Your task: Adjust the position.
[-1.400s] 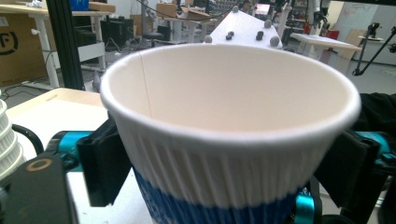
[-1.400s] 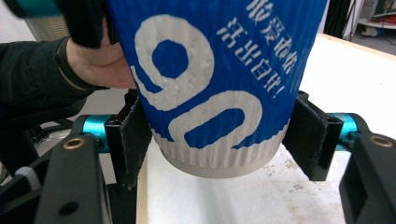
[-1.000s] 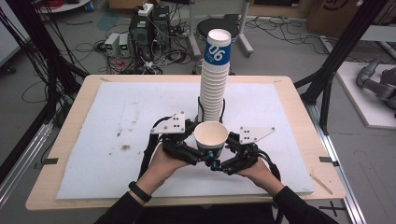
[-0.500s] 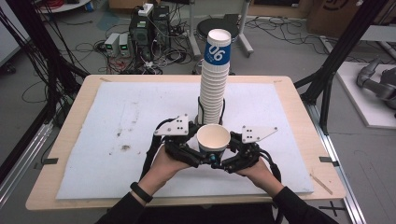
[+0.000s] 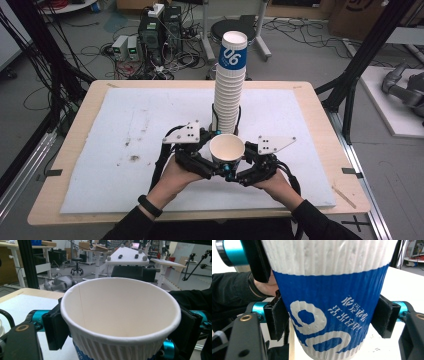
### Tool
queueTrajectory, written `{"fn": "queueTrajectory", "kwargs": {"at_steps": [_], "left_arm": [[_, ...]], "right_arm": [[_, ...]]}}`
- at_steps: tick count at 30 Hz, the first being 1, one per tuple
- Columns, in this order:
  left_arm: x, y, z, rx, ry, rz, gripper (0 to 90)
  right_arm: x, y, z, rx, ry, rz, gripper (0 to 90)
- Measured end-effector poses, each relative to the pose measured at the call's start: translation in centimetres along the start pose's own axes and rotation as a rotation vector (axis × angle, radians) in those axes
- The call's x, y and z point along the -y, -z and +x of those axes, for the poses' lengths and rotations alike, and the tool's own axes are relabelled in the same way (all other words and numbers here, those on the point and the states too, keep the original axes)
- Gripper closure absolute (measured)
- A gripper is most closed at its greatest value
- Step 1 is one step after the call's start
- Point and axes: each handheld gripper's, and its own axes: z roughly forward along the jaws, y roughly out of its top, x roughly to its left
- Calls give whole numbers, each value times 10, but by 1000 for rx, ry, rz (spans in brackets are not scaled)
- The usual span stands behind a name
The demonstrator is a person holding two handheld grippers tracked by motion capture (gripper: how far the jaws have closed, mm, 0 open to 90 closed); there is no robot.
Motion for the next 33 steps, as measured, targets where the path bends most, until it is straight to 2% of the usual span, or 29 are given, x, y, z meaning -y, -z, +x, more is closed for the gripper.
{"fn": "queueTrajectory", "kwargs": {"at_steps": [8, 14, 18, 30, 33], "left_arm": [[-1, 1, 0, 3, -27, 5, 206], [-2, 4, 0, -13, -52, 14, 207], [-2, 8, 3, -28, -57, 15, 210], [-2, 23, 10, -88, -78, 31, 210], [-1, 30, 12, -107, -68, 31, 210]], "right_arm": [[0, 0, 0, 7, 14, 3, 257], [-1, 4, 0, 21, 40, 13, 205], [-2, 12, -3, 33, 43, 13, 197], [-4, 42, -20, 116, 38, 4, 196], [-4, 48, -24, 139, 38, 6, 196]]}}
